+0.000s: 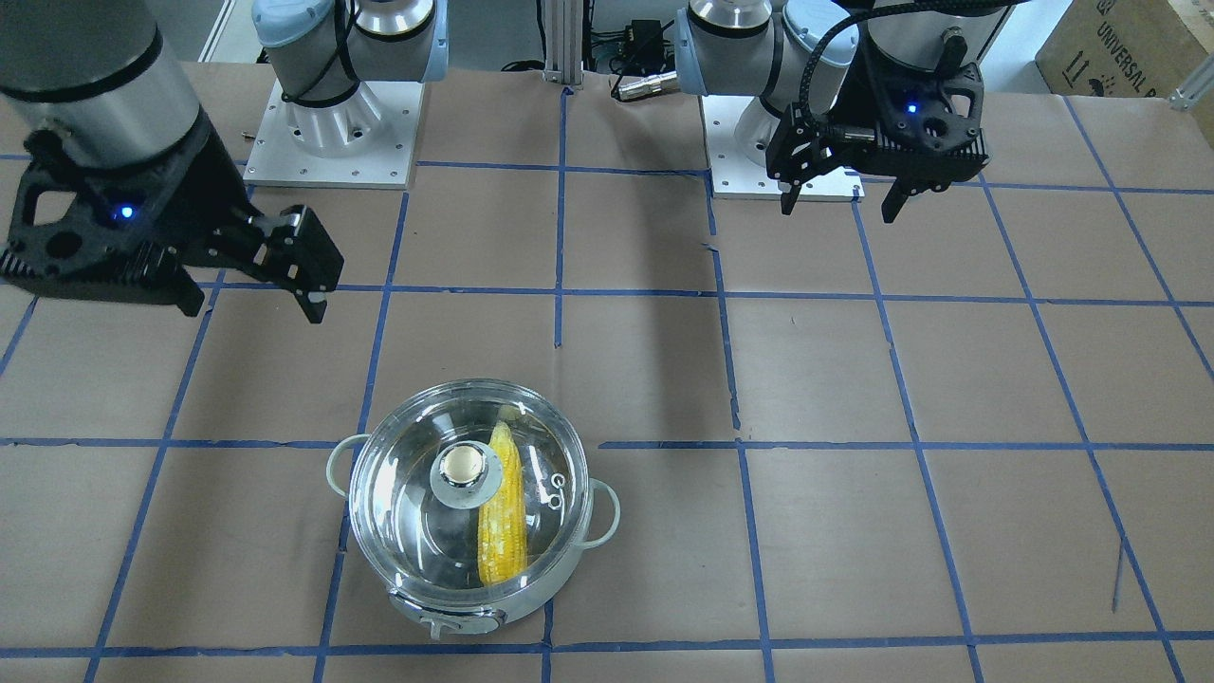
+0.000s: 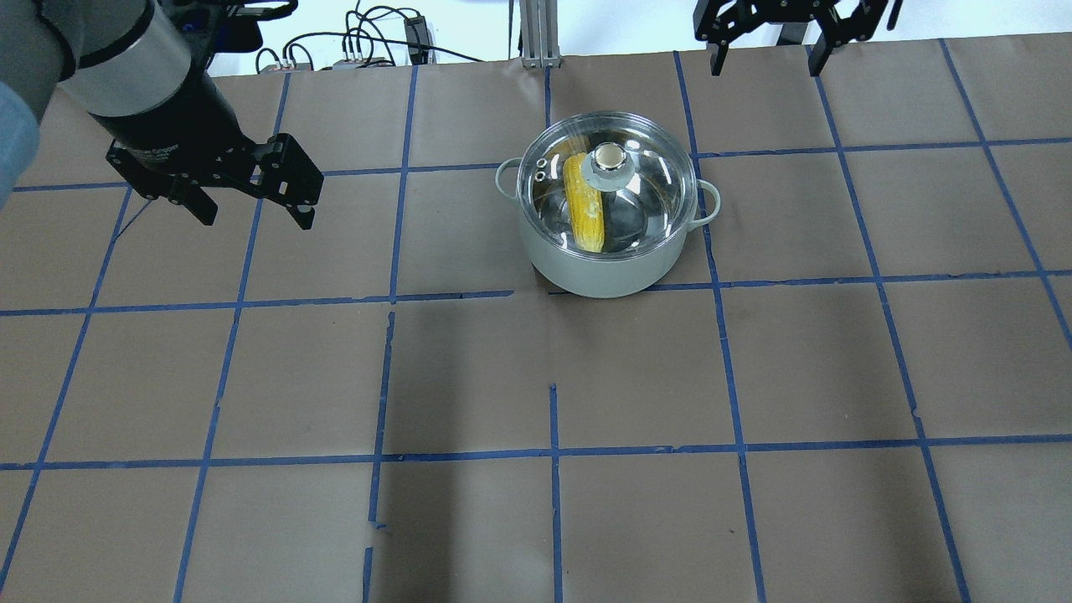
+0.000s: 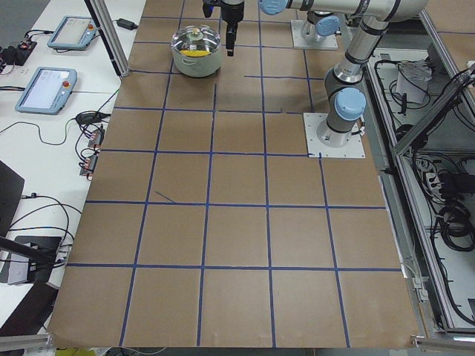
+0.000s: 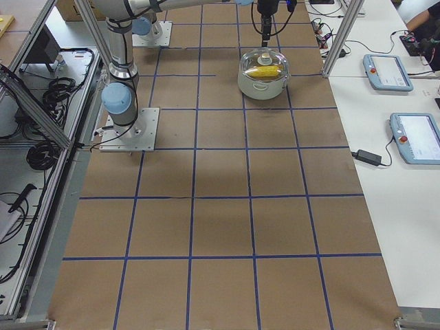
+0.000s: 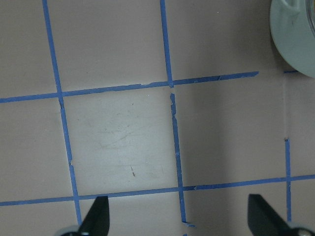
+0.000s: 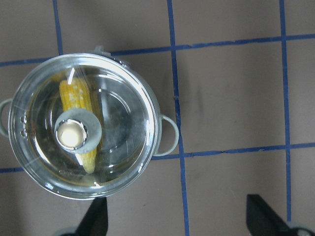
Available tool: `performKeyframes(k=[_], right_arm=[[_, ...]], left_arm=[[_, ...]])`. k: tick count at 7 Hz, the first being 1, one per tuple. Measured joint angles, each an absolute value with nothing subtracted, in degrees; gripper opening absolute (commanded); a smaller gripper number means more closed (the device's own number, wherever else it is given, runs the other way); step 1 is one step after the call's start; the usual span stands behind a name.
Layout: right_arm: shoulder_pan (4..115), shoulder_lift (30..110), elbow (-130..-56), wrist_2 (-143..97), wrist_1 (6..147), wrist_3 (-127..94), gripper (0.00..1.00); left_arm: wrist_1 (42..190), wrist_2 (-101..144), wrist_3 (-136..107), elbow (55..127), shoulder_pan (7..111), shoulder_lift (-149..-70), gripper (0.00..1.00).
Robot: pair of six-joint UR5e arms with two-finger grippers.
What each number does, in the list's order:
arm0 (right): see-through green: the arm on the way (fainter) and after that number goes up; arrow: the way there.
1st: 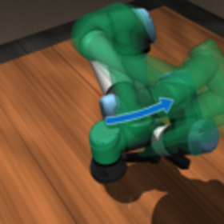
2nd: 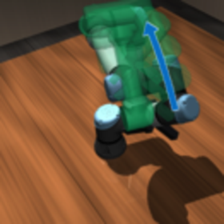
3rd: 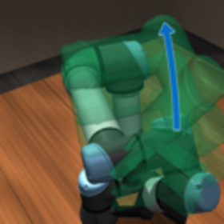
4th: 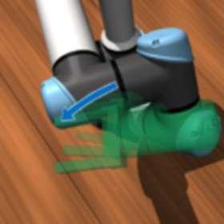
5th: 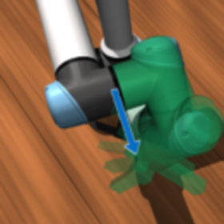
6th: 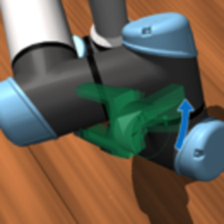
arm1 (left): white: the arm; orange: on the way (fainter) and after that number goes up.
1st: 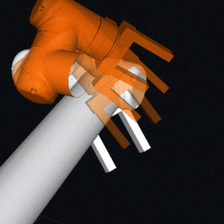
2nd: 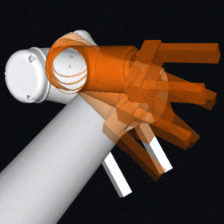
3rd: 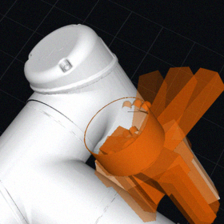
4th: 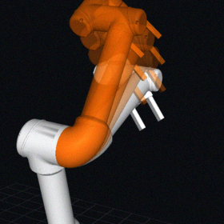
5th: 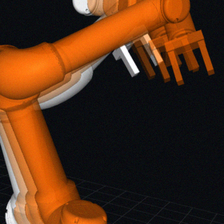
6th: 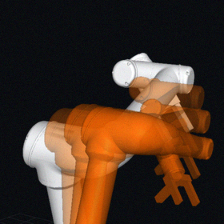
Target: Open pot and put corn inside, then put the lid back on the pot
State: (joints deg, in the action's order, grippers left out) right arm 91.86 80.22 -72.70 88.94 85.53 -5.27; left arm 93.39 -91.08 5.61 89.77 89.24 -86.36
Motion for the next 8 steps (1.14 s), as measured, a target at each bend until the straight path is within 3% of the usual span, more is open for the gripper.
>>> performKeyframes(k=[3,8], right_arm=[[91.84,91.41,-85.2,88.96,86.25,-4.47,0.99],[91.84,92.68,-89.74,89.74,92.9,-3.45,1.0]], left_arm=[[96.72,-91.21,5.04,85.21,88.96,-88.96,1.0],[98.07,-91.19,5.1,84.09,89.26,-89.91,1.0]])
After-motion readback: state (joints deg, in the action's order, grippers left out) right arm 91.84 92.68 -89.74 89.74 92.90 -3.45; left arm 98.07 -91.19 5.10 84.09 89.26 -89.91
